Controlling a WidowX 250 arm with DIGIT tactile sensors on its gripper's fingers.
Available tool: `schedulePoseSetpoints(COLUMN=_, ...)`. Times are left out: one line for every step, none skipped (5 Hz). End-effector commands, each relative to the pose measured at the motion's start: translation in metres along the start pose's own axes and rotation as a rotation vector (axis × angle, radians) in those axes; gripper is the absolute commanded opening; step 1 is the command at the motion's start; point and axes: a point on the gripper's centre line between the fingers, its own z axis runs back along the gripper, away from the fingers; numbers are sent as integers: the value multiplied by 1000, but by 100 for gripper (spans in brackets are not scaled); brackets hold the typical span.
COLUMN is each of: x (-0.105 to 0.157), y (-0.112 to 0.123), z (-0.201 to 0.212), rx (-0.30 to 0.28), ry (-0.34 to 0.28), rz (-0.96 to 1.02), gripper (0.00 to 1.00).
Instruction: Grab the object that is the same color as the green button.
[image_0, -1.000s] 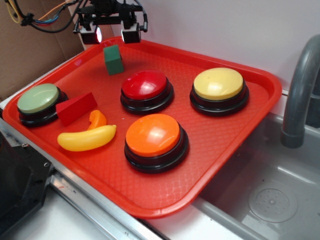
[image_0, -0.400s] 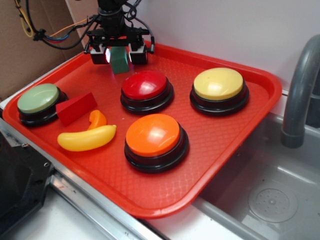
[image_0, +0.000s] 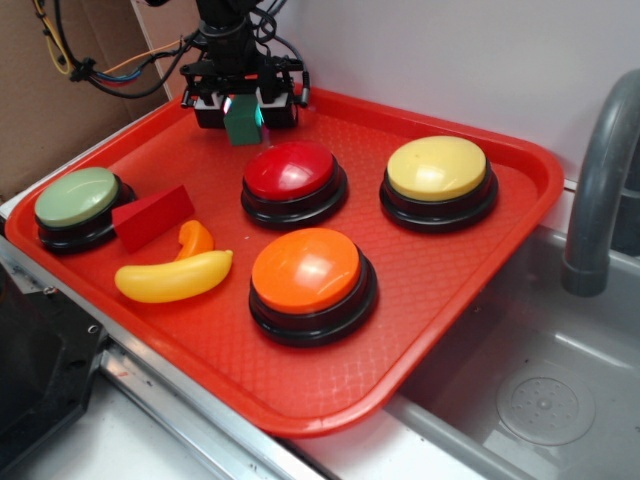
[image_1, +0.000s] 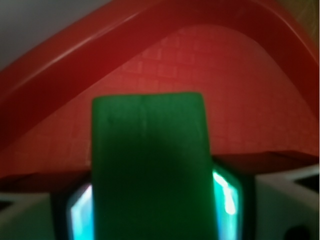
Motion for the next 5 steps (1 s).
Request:
schedulePoseSetpoints(x=-9, y=15, z=58, rx=-45, ry=3, rz=-196, gripper=0)
schedulePoseSetpoints(x=-25, y=23, z=106, rx=-81, ry=-44, rz=-355, gripper=0)
schedulePoseSetpoints(x=-44, y=30, z=139, rx=-93, ry=-2, rz=-499, gripper=0)
schedulePoseSetpoints(x=-68, y=17, z=156, rx=-93, ry=30, rz=-701, gripper=0)
schedulePoseSetpoints(x=-81, y=7, z=166, rx=-134, ry=41, rz=-770, gripper=0)
